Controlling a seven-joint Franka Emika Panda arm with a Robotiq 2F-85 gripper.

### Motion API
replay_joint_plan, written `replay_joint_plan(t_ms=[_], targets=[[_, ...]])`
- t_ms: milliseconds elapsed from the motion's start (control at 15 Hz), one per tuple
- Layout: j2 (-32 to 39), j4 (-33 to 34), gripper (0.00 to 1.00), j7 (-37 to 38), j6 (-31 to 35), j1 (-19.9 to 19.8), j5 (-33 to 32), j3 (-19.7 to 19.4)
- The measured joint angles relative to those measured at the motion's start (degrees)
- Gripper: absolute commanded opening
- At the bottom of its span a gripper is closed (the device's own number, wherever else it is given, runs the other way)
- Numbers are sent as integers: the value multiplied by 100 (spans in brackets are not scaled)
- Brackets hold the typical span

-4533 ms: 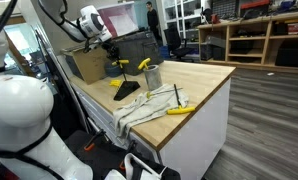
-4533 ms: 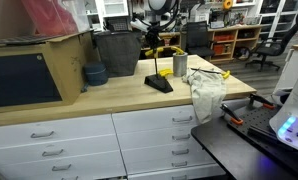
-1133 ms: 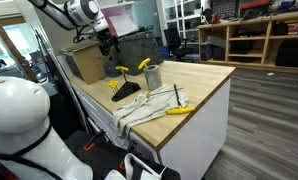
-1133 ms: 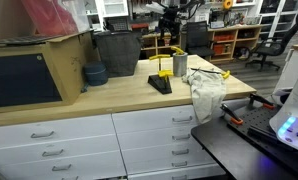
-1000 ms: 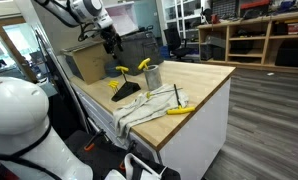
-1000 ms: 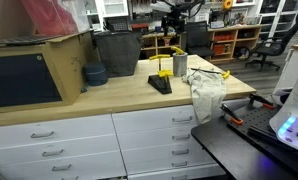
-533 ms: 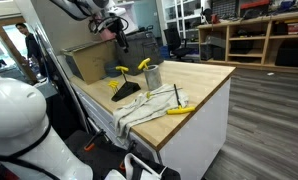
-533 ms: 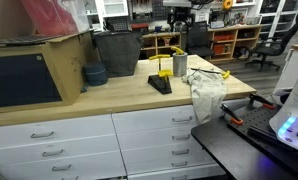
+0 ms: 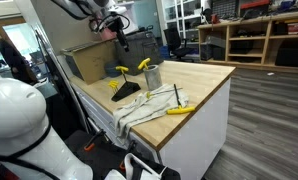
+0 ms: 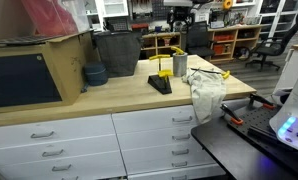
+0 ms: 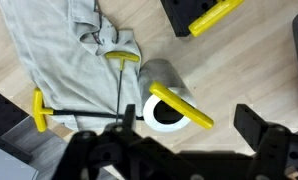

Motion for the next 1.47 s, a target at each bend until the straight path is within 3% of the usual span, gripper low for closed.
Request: replay_joint_plan(t_ms=[733, 1133, 1467], targets=[[229, -116, 100, -219, 141, -113, -367, -108], [682, -41, 100, -1172, 852, -242, -346, -314], [906, 291, 100, -2275, 927, -159, -218, -252]])
